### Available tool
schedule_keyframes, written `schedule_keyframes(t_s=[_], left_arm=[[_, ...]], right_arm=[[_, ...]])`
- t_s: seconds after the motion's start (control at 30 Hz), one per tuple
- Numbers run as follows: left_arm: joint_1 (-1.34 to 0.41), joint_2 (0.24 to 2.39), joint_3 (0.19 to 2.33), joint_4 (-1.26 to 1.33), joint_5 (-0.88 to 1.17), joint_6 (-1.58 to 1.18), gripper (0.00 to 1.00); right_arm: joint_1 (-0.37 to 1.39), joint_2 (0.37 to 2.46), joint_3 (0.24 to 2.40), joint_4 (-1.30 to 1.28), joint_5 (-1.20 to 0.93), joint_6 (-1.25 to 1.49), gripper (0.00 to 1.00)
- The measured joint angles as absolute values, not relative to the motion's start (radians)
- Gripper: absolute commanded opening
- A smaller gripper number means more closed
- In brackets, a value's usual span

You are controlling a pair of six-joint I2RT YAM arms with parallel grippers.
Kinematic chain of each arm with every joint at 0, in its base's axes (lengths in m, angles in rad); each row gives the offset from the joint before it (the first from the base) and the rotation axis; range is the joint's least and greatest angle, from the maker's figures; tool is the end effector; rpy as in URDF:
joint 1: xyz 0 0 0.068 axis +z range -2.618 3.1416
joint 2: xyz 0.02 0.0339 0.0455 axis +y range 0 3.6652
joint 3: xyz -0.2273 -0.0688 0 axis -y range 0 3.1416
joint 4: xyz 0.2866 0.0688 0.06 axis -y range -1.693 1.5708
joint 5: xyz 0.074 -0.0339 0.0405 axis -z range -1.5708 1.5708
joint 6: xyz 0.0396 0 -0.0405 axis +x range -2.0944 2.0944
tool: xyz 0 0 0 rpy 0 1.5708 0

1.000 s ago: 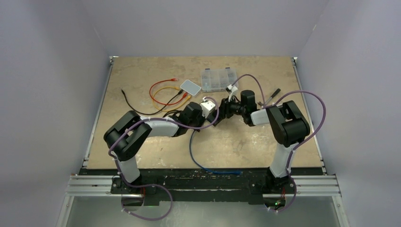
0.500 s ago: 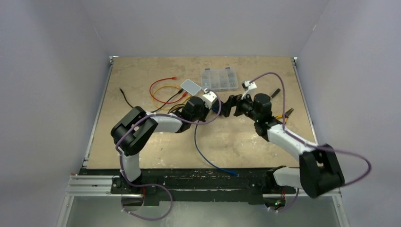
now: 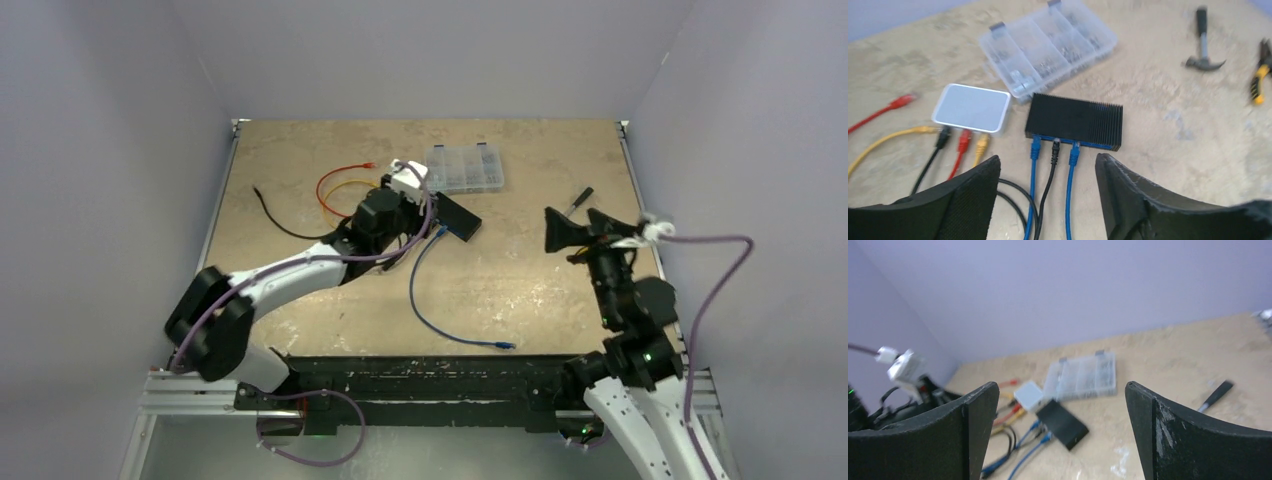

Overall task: Insert the plug into the switch port
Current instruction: Reset both arms

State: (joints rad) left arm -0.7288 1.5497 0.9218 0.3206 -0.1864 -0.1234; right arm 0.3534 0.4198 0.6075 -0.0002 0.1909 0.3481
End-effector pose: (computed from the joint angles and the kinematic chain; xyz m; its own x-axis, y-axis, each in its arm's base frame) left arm 0.2958 -0.2543 0.1868 -0.2883 0.0952 -0.9528 0.4909 0.8690 -0.0617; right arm 0.1843 0.0600 0.3396 0.1081 0.3969 -0.9115 -0.2147 0.9046 0.3684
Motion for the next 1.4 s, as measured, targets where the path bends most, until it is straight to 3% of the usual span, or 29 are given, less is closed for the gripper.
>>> schedule_keyframes(t_s=[0.07,0.2,0.4,0.67,0.87,1.4], left_arm=[[-0.729,1.423,0.906,0.257,-0.224,-0.148,0.88],[-0.729,1.145,0.874,0.119,-0.318,-0.198,0.94],[-0.730,0.809,0.890,-0.112,-0.436,-0.317,0.97],[-0.730,0.577,0.960,-0.390,-0.534,-0.283,0.99],[-0.730,0.405,0.903,-0.431,-0.676,-0.204,0.99],[-0.646,0.393,0.760,-0.433,-0.684,-0.137,0.99]], right_arm=[[0.353,0.322,0.616,-0.017,0.236,0.338,0.99],[0.353,0.210,0.680,-0.056,0.334,0.299,0.99],[0.353,0.194,0.722,-0.117,0.440,0.229,0.99],[0.353,0.146,0.709,-0.163,0.524,0.189,0.99],[0.353,0.012,0.604,-0.136,0.575,0.189,0.99],[0.353,0.019,0.549,-0.097,0.587,0.182,0.99]])
